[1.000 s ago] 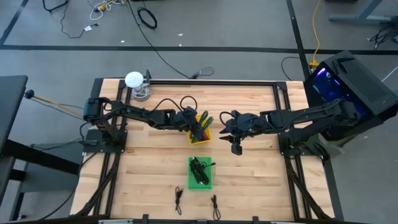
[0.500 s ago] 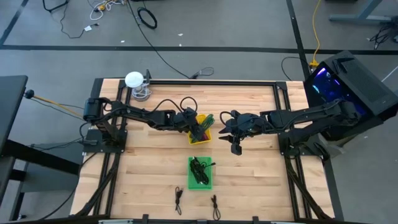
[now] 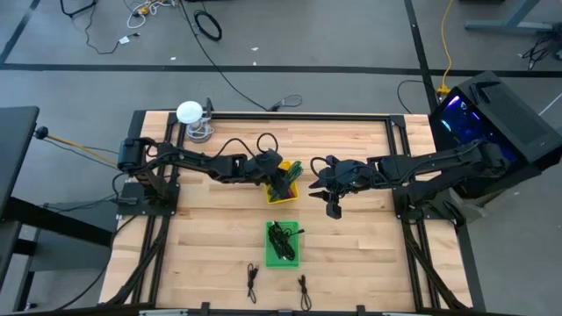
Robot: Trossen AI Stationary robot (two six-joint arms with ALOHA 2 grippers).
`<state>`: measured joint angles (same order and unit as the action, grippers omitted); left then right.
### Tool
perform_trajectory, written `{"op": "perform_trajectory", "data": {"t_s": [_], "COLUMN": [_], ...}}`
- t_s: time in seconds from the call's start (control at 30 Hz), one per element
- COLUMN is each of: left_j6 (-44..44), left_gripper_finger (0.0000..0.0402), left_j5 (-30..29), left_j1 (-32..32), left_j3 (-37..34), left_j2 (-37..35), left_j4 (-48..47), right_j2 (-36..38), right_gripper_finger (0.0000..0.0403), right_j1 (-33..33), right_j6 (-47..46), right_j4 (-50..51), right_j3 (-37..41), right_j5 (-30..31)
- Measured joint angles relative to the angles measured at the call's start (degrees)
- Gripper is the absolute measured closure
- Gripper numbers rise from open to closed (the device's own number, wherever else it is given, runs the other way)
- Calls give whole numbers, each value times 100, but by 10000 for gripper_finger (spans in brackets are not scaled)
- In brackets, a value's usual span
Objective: Pick & Place USB Port
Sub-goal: Put the black charger cable into the green bin
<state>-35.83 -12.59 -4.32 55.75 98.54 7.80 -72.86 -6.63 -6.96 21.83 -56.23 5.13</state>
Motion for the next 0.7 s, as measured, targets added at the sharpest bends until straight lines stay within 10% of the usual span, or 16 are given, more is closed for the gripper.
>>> {"op": "perform_trajectory", "data": {"t_s": [0.4,0.7], "left_j6": [699,963], "left_gripper_finger": [294,294], "left_j5": [2708,3051], "left_j1": [293,1536], "left_j3": [3,2], "left_j2": [-104,-194], "left_j4": [20,451], "right_j2": [0,-2], "right_gripper_finger": [292,292], "right_j1": [0,-683], "right_j6": [-367,-1555], "right_j4": [304,-74], "right_j3": [0,622], "right_j5": [-302,-1739]}}
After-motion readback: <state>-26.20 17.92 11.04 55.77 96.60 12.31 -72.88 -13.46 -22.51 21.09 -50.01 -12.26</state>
